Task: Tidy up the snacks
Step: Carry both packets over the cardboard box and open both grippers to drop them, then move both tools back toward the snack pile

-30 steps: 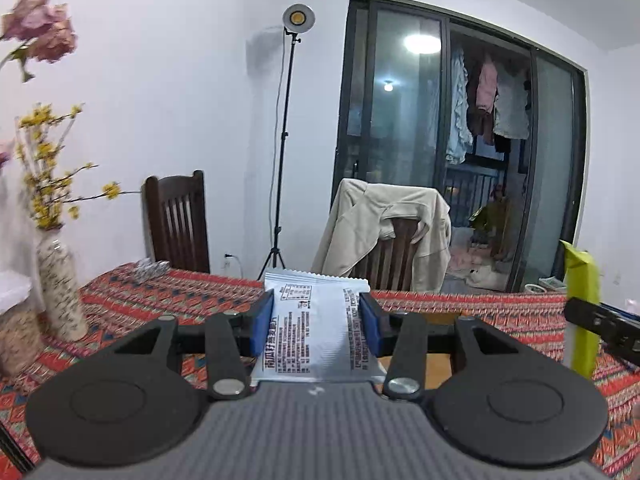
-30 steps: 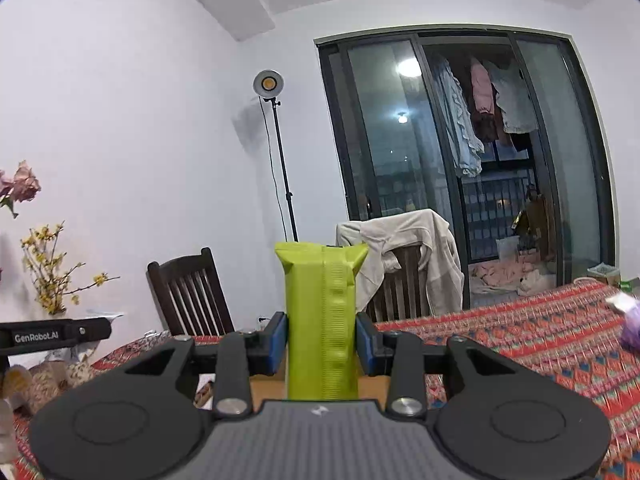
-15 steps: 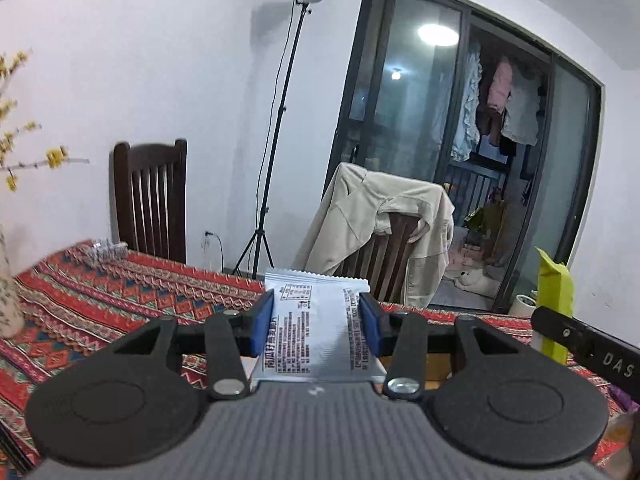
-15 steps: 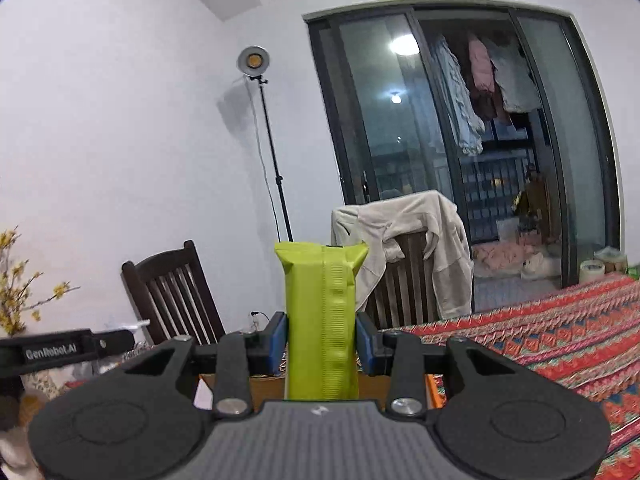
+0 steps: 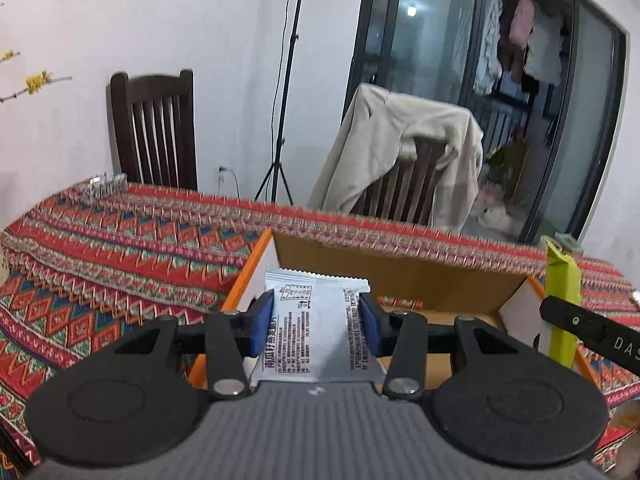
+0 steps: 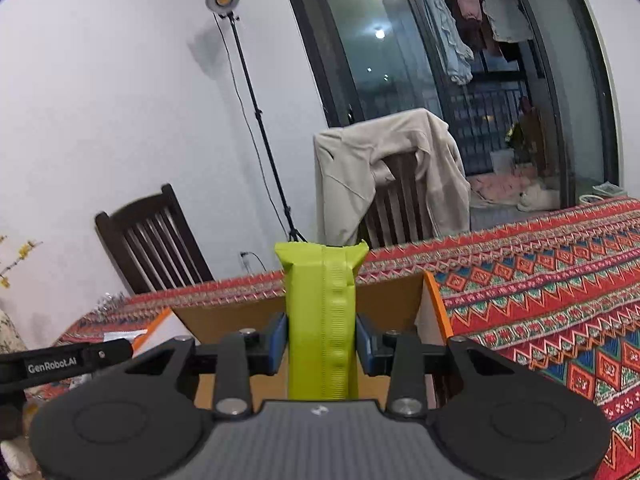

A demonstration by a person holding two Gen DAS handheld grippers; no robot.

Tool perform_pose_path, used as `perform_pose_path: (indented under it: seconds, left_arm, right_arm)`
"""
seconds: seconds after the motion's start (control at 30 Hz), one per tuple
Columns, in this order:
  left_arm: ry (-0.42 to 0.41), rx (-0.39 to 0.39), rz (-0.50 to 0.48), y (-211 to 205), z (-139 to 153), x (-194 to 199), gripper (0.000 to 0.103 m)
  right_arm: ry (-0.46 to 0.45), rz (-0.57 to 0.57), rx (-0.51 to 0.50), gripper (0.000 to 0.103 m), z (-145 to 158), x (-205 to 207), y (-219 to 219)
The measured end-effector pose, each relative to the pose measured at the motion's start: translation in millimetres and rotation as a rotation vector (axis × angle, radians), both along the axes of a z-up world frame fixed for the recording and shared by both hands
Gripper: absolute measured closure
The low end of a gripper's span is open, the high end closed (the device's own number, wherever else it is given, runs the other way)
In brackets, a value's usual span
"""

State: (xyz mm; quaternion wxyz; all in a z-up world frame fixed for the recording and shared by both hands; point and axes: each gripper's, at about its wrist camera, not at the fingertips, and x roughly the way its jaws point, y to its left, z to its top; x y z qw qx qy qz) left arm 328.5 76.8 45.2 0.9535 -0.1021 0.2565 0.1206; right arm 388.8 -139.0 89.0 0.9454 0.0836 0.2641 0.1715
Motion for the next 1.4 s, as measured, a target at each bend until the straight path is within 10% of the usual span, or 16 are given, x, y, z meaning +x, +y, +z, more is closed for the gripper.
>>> perform_pose_path:
  seconds: [0.23,0.37,0.53,1.4]
  left_arm:
    - [0.022,0.003,-0.008,-1,-4,1,0.043]
    - [-0.002,0.043,-0.005,-10,2,-3,0.019]
    - [-0.019,0.054,0.006,-14,7,-7,0.004]
    - [-0.089,0.044,0.058,-16,29,-25,0.0]
  right_arm:
    - [0.064,-0.017,-0.026,0.065,-15,4,0]
    - [0.068,-0.017,-0.044,0.021,-16,4,3]
    - [0.056,-0.028,-0.057,0.003,-11,-1,4]
    - [0.004,-0.029,-0.078,0.0,13,-17,3]
